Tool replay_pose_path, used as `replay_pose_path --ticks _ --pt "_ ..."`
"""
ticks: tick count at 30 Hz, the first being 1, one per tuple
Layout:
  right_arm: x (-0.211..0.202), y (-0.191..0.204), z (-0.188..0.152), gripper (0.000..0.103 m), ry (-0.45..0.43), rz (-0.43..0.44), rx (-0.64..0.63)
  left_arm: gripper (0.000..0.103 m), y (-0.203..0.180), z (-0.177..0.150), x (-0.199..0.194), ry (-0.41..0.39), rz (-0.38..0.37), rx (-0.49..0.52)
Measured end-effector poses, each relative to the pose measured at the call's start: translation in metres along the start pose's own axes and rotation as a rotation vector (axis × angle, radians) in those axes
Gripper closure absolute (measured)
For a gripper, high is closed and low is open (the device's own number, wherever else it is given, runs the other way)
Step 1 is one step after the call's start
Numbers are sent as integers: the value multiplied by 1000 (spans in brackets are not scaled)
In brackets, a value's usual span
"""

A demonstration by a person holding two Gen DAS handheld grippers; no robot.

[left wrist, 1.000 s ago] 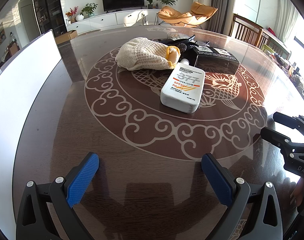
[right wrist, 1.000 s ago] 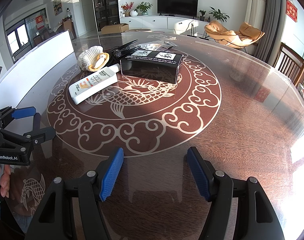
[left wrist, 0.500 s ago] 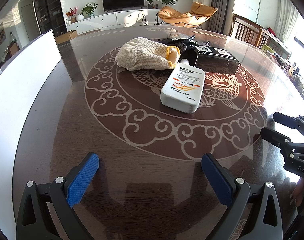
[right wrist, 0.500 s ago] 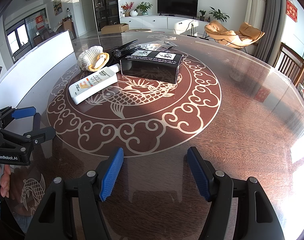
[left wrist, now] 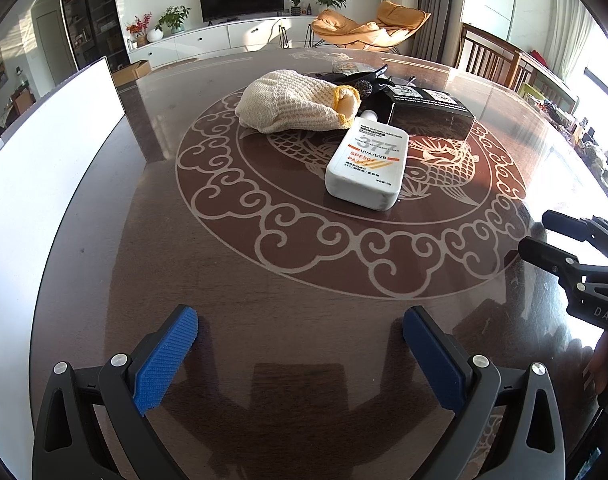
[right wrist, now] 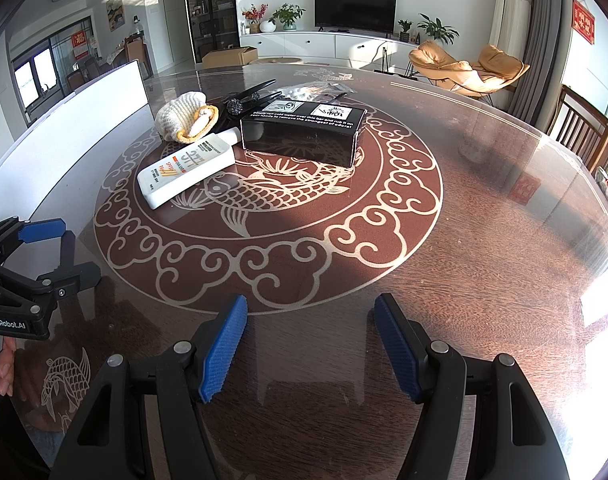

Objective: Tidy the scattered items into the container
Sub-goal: 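Grasp the white sunscreen tube with the left gripper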

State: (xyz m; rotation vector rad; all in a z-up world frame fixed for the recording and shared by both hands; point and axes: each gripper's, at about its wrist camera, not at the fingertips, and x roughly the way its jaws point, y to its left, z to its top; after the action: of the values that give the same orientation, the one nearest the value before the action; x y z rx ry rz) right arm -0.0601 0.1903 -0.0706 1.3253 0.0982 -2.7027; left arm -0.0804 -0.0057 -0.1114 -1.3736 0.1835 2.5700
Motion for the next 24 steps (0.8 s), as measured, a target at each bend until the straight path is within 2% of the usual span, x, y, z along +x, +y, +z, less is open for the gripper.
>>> replay_pose_path --ticks 5,9,11,14,15,20,24 --pt "0 0 0 36 0 -1 -1 0 22 -16 -10 -9 16 -49" --pt "0 0 0 35 0 2 0 0 17 -11 -7 -2 21 -43" --pt "0 0 0 35 0 2 0 0 9 0 -3 9 -51 -13" --pt "0 0 0 35 0 1 0 0 -4 22 5 21 -221 29" --pt "0 0 0 35 0 0 -1 0 -8 29 9 21 -248 51" --pt "-1 1 0 35 0 -1 -1 0 -34 64 37 46 -179 208" --pt "-1 1 0 35 0 -1 -1 0 -51 88 54 46 -166 261"
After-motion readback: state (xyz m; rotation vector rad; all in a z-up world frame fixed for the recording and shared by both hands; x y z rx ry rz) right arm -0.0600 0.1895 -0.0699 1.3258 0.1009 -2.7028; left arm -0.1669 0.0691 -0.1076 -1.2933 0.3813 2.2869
